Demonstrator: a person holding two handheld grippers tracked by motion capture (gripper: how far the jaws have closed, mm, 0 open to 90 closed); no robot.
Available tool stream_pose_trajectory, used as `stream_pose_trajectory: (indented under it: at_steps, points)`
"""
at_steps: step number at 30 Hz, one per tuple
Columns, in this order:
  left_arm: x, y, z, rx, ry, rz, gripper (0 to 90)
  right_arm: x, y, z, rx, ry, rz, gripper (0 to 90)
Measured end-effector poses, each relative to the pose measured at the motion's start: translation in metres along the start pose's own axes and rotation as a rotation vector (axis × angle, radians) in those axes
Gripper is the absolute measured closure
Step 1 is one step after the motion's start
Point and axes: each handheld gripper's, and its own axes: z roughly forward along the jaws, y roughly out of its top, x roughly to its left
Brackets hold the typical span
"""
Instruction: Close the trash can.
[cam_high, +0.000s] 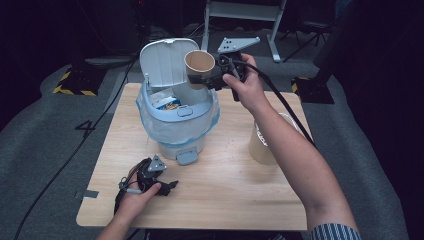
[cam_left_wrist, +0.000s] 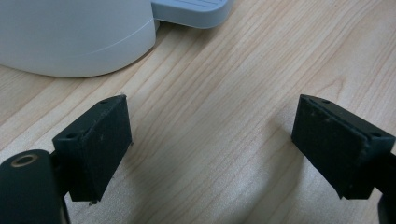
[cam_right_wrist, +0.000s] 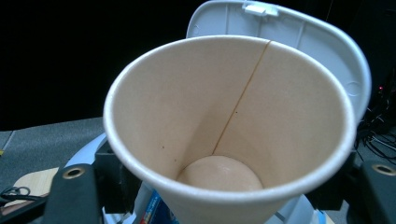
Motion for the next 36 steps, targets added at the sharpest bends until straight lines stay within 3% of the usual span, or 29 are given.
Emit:
stream_pose_trajectory:
  at_steps: [9, 12, 25, 27, 31, 34, 36]
  points:
    - [0.000, 0.001, 0.001, 0.001, 0.001, 0.005, 12.1, -0.005, -0.006, 0.026, 0.054, -0.006, 0.039, 27.2]
    - [0.000, 0.001, 0.001, 0.001, 0.001, 0.005, 12.1, -0.006, -0.009, 0.033, 0.099, -0.005, 0.055, 27.2]
    - [0.000, 0.001, 0.001, 0.001, -0.001, 0.004, 12.1, -0.003, -0.016, 0.053, 0.256, 0.006, 0.026, 25.7]
    - [0.000, 0.001, 0.001, 0.002, 0.000, 0.004, 12.1, -0.003, -0.018, 0.055, 0.254, 0.007, 0.016, 16.2]
    - [0.000, 0.001, 0.001, 0.001, -0.001, 0.003, 12.1, 0.002, -0.018, 0.054, 0.217, -0.017, -0.042, 16.6]
    - [0.000, 0.001, 0.001, 0.001, 0.000, 0.004, 12.1, 0.007, -0.016, 0.052, 0.181, -0.067, -0.067, 15.8]
    - [0.000, 0.001, 0.001, 0.001, 0.000, 0.005, 12.1, 0.008, -0.014, 0.049, 0.166, -0.071, -0.070, 15.8]
